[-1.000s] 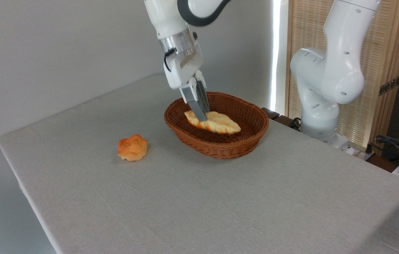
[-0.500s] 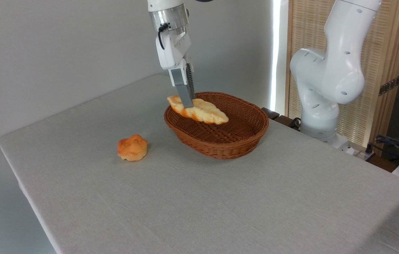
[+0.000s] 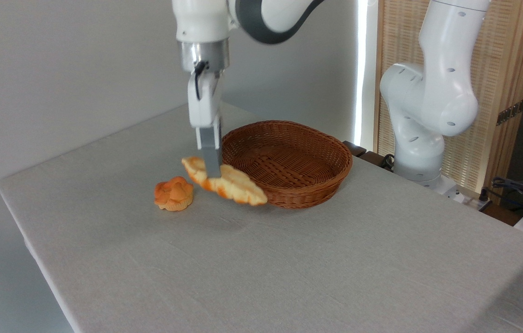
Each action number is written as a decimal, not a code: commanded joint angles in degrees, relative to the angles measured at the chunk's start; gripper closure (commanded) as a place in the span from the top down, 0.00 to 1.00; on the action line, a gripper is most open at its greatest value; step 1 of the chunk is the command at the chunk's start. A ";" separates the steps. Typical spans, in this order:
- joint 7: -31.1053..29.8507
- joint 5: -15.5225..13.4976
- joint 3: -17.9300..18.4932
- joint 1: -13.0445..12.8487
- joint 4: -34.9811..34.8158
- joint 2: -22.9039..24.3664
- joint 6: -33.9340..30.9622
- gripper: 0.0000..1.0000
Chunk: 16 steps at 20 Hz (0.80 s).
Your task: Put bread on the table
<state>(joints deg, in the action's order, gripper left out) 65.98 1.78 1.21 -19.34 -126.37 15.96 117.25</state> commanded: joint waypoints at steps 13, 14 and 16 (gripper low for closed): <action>-3.14 -0.82 -1.47 -1.58 4.56 -8.67 2.55 1.00; -3.32 -0.90 -1.47 -1.67 4.56 -8.58 2.37 1.00; -4.71 -0.90 -1.29 -1.58 4.73 -8.14 2.11 1.00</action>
<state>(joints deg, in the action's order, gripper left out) 63.57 1.61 -0.45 -20.65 -122.48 7.63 119.81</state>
